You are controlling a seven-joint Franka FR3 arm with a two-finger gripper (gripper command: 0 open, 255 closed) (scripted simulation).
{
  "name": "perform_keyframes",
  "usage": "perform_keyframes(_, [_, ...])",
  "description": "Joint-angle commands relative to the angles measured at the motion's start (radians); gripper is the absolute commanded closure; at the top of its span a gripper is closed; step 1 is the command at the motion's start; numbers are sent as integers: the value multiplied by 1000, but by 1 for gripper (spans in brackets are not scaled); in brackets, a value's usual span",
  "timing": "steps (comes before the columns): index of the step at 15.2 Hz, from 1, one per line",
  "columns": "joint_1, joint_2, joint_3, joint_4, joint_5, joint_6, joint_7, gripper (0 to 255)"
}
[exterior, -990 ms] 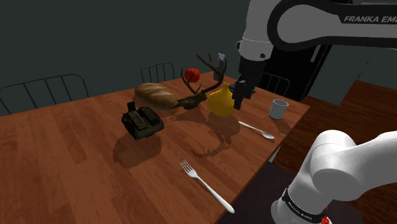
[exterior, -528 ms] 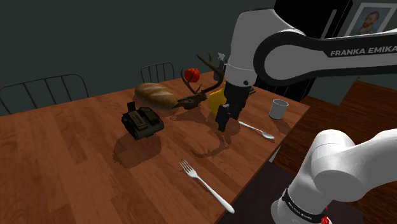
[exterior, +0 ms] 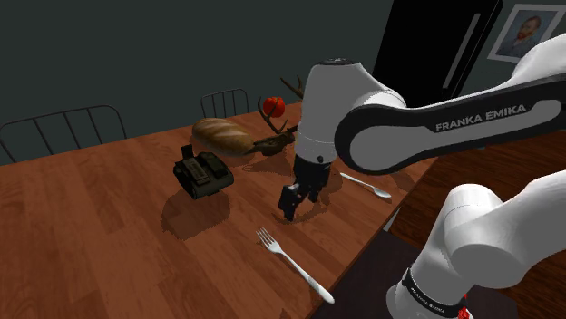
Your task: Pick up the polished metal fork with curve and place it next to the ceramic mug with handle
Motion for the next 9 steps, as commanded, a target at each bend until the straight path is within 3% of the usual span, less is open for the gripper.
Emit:
perform_keyframes(1, [9,60,45,-17,25,90,48,0])
perform_keyframes(5, [11,192,129,-10,47,238,142,0])
perform_keyframes(9, [5,234,145,-26,43,297,152,0])
